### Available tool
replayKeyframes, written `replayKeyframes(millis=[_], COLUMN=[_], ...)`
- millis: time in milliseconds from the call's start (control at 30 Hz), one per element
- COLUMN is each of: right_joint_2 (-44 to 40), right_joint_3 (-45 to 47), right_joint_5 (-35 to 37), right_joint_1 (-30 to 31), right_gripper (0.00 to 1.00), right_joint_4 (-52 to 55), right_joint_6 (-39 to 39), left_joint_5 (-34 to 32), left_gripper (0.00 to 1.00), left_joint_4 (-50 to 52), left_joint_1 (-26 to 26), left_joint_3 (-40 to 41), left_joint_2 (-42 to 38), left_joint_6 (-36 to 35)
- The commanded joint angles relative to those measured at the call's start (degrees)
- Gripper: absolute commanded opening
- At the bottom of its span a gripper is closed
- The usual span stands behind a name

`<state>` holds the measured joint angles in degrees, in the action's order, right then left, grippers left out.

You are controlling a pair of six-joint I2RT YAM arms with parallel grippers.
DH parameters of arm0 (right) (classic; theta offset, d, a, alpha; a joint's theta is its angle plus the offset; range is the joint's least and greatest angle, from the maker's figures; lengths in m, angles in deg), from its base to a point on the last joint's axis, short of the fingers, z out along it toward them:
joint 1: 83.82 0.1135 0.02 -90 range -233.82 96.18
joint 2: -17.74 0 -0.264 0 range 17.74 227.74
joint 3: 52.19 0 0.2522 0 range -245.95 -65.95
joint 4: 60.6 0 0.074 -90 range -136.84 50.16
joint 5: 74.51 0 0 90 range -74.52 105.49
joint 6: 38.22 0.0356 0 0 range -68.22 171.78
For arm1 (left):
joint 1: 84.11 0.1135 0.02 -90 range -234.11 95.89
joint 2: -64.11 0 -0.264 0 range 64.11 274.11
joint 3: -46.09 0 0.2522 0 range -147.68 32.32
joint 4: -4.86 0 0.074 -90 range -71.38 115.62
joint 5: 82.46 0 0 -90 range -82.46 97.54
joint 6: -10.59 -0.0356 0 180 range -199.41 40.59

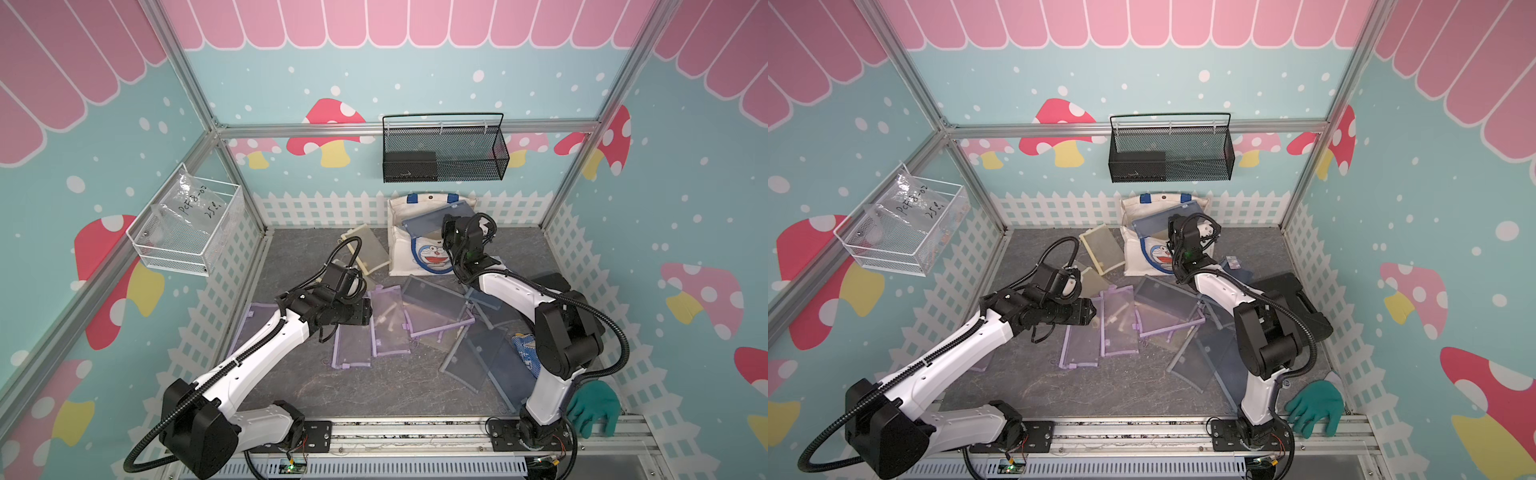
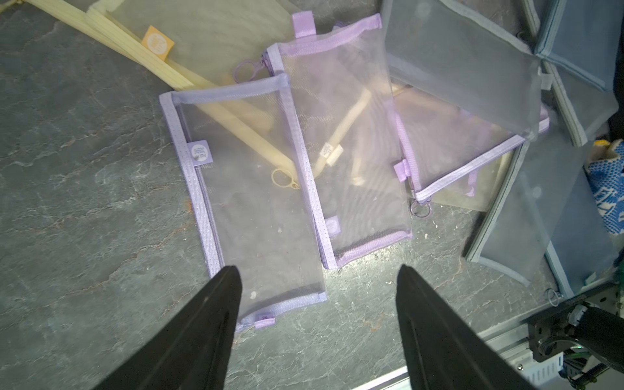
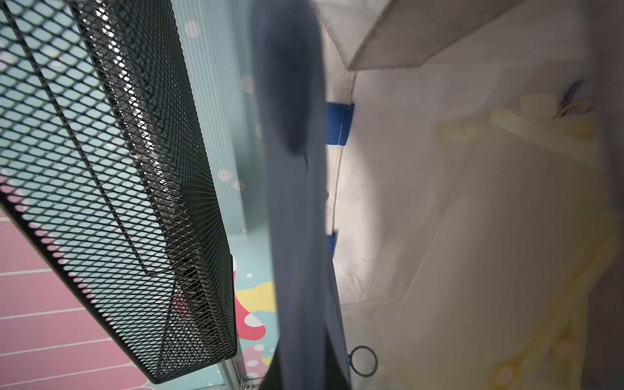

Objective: Put the pencil pouch into the canvas bag
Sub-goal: Place the pencil pouch in the canvas bag.

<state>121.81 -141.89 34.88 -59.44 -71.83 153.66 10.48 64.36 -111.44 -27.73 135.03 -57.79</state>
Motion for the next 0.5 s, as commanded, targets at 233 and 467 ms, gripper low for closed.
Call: replayKeyframes(millis=[233, 467], right_joint_2=[-0.83, -3.28], right_joint_3=[-0.83, -2.53], right_joint_5=[-0.59, -3.97], right_joint_1=[-0.28, -1.55], right_gripper=[0.43, 0.68], right_joint_4=[-0.40, 3.32], right_joint_6=[0.53, -3.81], left_joint_5=[2.10, 7.01], left_gripper=[0.74, 0.74], left_joint_4=[1.36, 1.77], left_joint_1=[3.01, 8.27], left_joint_3=[-2.70, -4.85], left_joint_2=[0.29, 4.15], left_joint_6=[-0.94, 2.90])
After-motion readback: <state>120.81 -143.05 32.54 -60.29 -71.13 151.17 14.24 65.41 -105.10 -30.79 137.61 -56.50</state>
